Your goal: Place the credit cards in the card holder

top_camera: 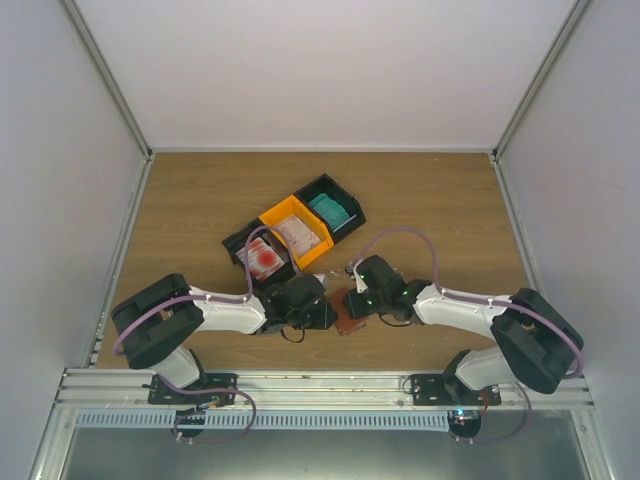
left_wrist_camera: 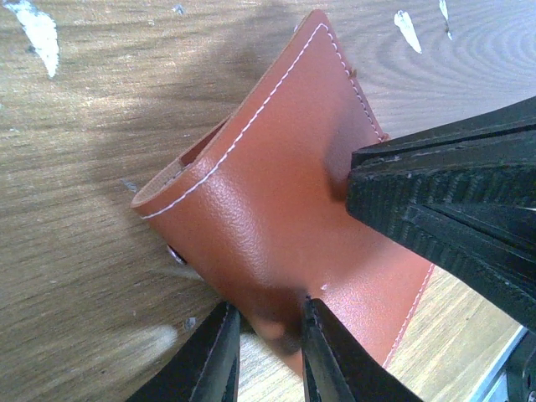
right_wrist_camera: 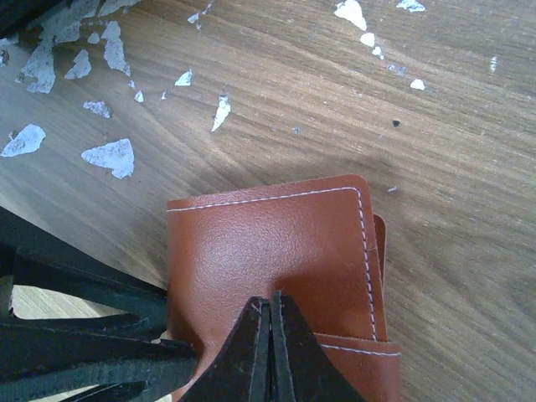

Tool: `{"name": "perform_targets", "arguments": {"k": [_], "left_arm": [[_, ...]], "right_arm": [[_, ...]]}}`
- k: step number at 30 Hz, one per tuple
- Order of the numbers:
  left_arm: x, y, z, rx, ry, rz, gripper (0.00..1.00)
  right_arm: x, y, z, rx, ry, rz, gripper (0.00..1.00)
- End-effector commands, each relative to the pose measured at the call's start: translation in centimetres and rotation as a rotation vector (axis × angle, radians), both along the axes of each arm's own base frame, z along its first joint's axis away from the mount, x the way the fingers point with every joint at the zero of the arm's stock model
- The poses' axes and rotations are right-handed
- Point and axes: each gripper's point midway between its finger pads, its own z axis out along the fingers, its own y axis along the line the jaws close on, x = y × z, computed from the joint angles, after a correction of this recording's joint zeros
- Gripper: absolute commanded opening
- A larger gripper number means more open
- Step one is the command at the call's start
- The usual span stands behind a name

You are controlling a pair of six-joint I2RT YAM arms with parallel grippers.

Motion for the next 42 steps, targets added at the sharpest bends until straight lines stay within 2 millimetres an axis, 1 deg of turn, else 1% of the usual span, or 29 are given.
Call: {"name": "perform_targets", "arguments": {"k": [1, 5, 9, 14, 19, 26, 32, 37, 42], "left_arm": [[-1.9, 2.5, -3.6, 0.128, 0.095, -0.003, 0.24], [-2.0, 2.6, -3.6, 0.130, 0.096, -0.002, 0.24], [-1.9, 2.5, -3.6, 0.128, 0.097, -0.002, 0.24], [-1.9, 2.6, -3.6, 0.129, 0.096, -0.002, 0.24], [-1.9, 2.6, -3.6, 0.129, 0.097, -0.002, 0.24], [-1.8, 2.4, -3.5, 0.126, 0.092, -0.003, 0.24], [-1.8, 2.4, -3.7, 0.133, 0.095, -0.007, 0.24], [-1.8, 2.4, -3.7, 0.134, 0.095, -0.008, 0.24], [-1.6, 2.4, -3.8, 0.135, 0.094, -0.004, 0.24]], "right_arm": [[0.1, -0.6, 0.3, -0.043, -0.022, -0.011, 0.01], [0.5, -0.4, 1.1, -0.024, -0.043, -0.031, 0.01], [0.7, -0.5, 1.3, -0.023, -0.049, -0.041, 0.00], [0.7, -0.7, 0.6, -0.044, -0.040, -0.041, 0.00], [0.7, -0.6, 0.5, -0.048, -0.042, -0.030, 0.01], [-0.2, -0.1, -0.5, -0.029, -0.003, 0.011, 0.01], [-0.8, 0.4, -0.6, 0.004, 0.015, 0.027, 0.00], [-1.4, 0.1, -1.2, -0.002, 0.036, 0.024, 0.00], [-2.6, -0.6, -2.5, -0.018, 0.068, 0.017, 0.01]]}}
